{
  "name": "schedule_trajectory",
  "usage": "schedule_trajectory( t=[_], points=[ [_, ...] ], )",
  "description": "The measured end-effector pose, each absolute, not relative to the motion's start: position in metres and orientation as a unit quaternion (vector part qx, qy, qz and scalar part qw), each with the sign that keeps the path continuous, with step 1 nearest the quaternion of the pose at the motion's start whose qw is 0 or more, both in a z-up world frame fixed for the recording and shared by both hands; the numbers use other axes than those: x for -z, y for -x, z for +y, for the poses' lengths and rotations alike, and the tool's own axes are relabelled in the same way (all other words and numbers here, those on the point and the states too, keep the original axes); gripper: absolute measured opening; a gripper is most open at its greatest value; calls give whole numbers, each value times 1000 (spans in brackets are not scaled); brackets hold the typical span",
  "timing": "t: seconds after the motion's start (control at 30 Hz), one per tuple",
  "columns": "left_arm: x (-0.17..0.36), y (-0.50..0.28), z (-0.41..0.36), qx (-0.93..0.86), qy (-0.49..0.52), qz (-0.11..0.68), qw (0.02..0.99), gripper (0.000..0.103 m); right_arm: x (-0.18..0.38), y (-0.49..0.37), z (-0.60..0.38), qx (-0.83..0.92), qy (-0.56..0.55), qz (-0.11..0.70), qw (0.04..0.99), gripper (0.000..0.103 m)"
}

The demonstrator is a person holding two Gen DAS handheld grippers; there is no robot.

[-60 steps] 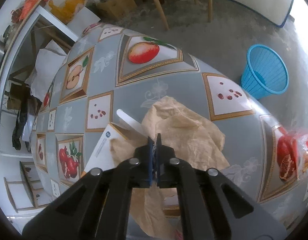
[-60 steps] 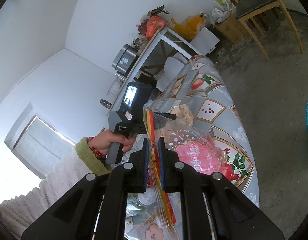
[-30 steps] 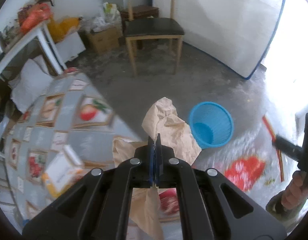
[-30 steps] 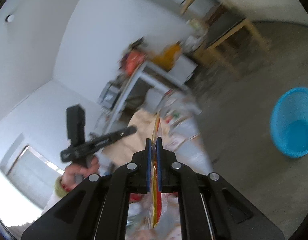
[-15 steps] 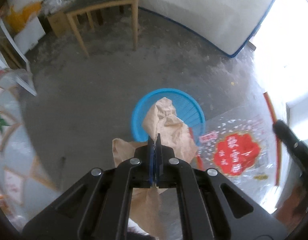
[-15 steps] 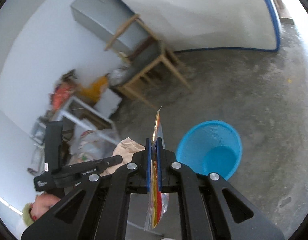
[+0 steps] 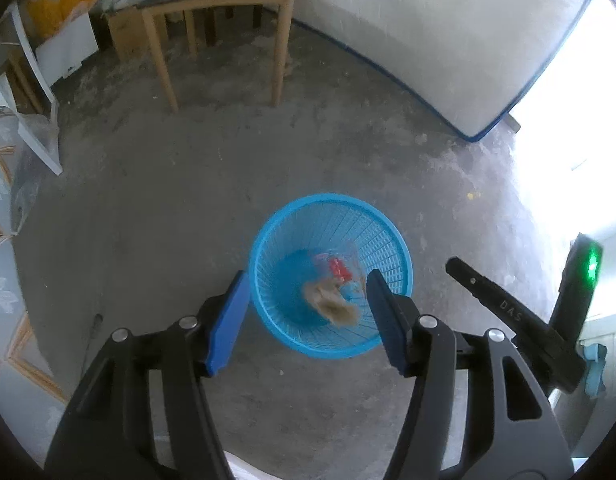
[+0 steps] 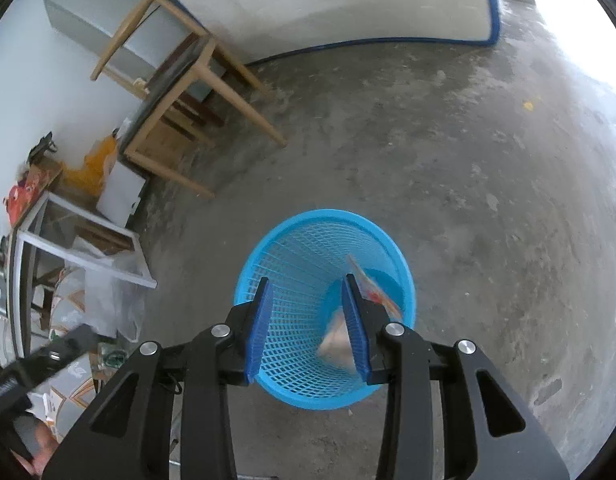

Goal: Collect trash
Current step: 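Open both tools to drop the items into the blue wastebasket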

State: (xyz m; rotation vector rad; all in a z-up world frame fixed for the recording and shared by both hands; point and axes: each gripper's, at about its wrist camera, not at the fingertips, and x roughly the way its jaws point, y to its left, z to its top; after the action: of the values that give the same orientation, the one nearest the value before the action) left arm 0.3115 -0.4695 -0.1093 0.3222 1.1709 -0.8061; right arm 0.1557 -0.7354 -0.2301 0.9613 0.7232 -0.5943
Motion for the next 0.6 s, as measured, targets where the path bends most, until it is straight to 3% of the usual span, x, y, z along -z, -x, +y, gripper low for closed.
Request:
schedule_trajectory(
  t=[0.23, 0.6],
  points=[
    [50, -285, -428, 414, -120, 502, 750, 60, 201, -120, -714, 254, -420, 335, 805, 39],
    [-31, -185, -302, 460, -5, 440, 771, 75, 119, -73, -615, 233, -286, 375, 850, 78]
  ],
)
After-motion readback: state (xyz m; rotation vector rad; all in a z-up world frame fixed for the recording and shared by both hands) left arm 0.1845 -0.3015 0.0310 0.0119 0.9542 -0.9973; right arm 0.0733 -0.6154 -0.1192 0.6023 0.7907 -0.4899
